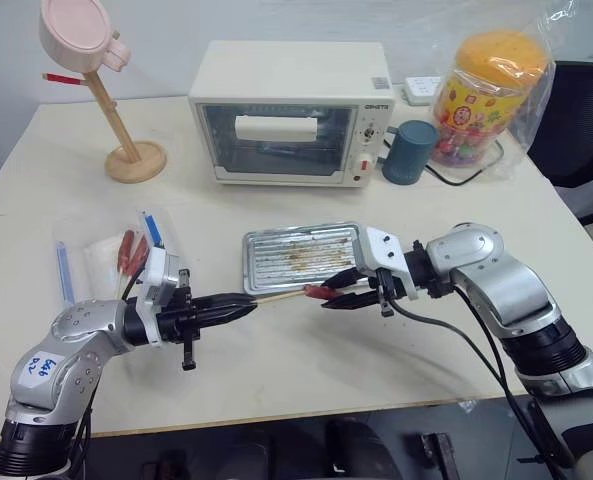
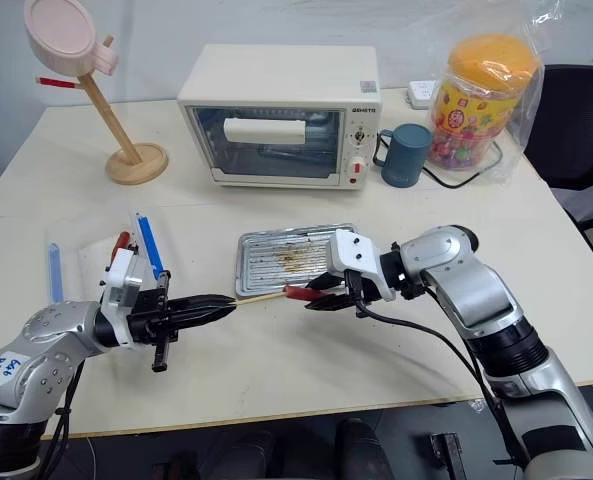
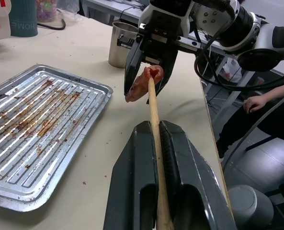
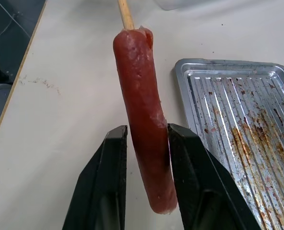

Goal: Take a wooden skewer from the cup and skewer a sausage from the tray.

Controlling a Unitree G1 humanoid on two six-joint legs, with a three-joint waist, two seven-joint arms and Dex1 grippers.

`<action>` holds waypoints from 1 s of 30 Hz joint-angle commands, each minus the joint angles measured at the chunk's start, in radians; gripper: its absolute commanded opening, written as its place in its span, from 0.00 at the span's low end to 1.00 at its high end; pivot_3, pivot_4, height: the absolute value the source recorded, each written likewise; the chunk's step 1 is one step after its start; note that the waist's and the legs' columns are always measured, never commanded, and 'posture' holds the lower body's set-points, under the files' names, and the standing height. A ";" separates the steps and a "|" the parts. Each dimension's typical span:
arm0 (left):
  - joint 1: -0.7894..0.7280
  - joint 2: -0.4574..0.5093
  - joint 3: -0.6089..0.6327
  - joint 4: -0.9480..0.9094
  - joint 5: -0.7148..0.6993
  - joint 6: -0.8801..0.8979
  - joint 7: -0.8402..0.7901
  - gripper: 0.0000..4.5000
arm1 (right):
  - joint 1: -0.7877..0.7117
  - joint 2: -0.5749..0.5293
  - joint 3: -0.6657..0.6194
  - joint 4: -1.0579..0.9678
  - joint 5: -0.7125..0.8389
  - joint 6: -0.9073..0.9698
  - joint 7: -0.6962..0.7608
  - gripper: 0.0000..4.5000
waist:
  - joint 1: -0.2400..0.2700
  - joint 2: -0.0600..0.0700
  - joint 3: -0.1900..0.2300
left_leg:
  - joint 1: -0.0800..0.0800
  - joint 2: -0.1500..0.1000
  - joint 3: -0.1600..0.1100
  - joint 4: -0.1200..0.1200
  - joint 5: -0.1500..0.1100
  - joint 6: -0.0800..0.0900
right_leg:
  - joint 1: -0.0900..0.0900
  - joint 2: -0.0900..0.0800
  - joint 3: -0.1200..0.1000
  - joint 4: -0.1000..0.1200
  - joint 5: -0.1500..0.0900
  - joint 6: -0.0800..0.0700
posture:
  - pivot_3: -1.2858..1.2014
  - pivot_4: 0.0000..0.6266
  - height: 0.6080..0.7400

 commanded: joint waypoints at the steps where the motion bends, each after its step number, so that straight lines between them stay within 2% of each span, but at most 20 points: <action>1: -0.004 0.006 0.007 -0.024 -0.007 -0.010 -0.006 0.00 | 0.002 -0.002 -0.007 -0.015 -0.001 -0.014 -0.003 0.08 | 0.000 0.000 0.000 | 0.000 0.000 0.000 0.000 0.000 0.000 | 0.000 0.000 0.000 0.000 0.000 0.000 | 0.52 0.24 1.00; 17: 0.008 -0.002 -0.005 -0.028 0.011 -0.022 0.004 0.00 | -0.055 -0.119 0.002 -0.110 -0.018 0.048 0.069 0.08 | 0.001 0.000 0.000 | 0.000 0.000 0.000 0.000 0.000 0.000 | 0.000 0.000 0.000 0.000 0.000 0.000 | 0.52 0.24 1.00; 30: 0.027 0.008 0.006 -0.033 -0.001 -0.014 -0.016 0.00 | -0.110 -0.161 0.056 -0.112 -0.093 0.101 0.074 0.08 | 0.001 0.000 0.000 | 0.000 0.000 0.000 0.000 0.000 0.000 | 0.000 0.000 0.000 0.000 0.000 0.000 | 0.52 0.24 1.00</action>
